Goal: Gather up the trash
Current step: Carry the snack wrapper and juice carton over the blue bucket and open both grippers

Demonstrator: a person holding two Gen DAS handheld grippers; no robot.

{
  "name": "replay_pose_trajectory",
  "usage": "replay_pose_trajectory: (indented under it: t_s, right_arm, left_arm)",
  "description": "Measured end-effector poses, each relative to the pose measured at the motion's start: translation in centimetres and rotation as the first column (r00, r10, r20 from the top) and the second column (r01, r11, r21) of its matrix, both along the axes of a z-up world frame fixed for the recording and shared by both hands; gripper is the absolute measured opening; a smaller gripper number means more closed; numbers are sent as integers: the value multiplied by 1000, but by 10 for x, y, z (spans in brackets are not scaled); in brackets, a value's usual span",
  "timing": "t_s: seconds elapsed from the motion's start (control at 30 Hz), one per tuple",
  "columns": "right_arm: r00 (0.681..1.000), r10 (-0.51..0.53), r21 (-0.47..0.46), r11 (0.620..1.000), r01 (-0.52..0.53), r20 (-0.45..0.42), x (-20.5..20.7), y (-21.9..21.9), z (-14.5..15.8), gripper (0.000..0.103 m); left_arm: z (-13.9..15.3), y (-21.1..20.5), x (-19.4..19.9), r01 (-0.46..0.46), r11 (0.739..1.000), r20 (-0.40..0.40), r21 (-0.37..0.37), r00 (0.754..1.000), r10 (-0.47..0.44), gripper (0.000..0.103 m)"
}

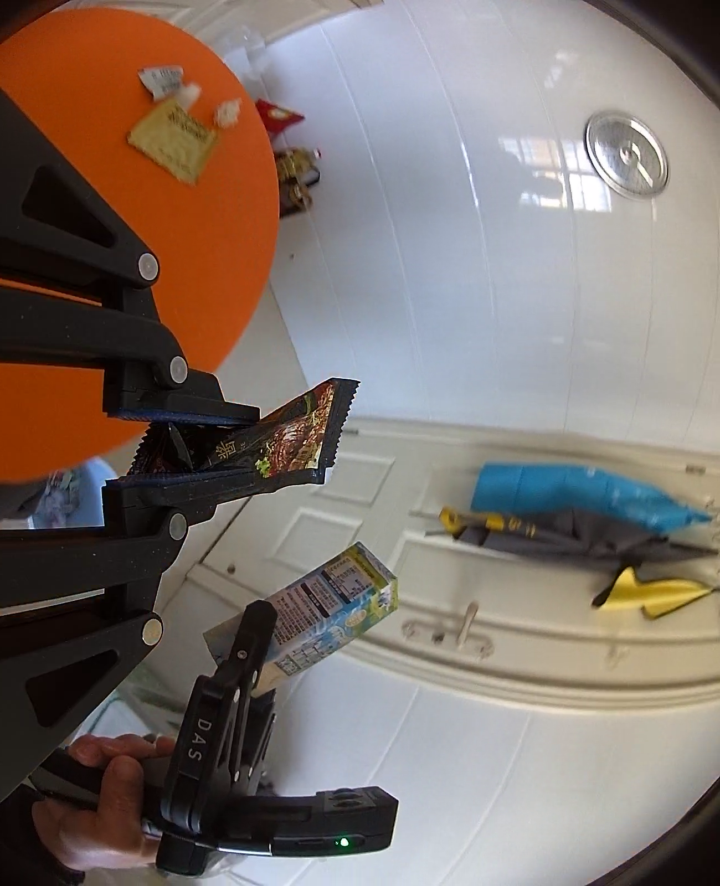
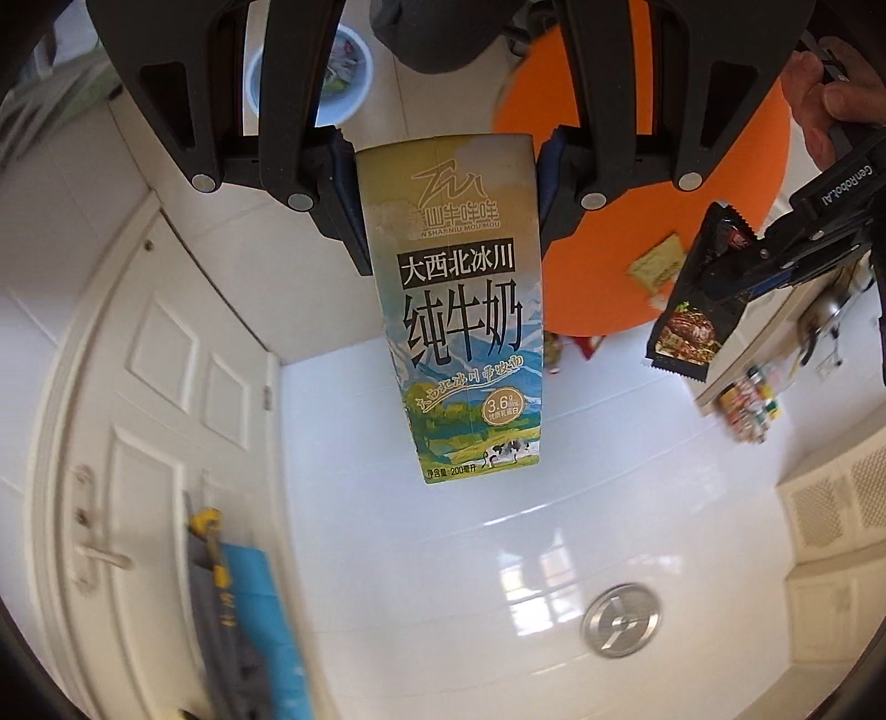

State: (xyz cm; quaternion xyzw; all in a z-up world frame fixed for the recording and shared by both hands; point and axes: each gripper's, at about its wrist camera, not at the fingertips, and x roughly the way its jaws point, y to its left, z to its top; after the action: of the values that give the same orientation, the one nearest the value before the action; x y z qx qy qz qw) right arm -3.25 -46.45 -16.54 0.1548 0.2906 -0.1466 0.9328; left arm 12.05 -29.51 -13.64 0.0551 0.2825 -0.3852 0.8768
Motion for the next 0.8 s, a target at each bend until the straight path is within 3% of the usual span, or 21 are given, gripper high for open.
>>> replay_pose_trajectory:
  t_s: [0.17, 0.33, 0.57, 0.8]
  right_arm:
    - [991, -112, 52, 992, 116, -76, -27, -42, -38, 51]
    - [963, -187, 143, 966, 216, -192, -40, -78, -105, 51]
    - [915, -226, 259, 911, 320, -335, -47, -123, -190, 51]
    - [888, -229, 316, 875, 367, -398, -50, -152, -236, 53]
  left_arm:
    - [-40, -52, 9, 111, 992, -99, 66, 990, -105, 10]
    - [-91, -101, 10, 219, 965, -227, 146, 957, -182, 10]
    - [-145, -146, 38, 299, 925, -362, 234, 910, -202, 10]
    - [-187, -193, 78, 344, 884, -463, 316, 869, -173, 11]
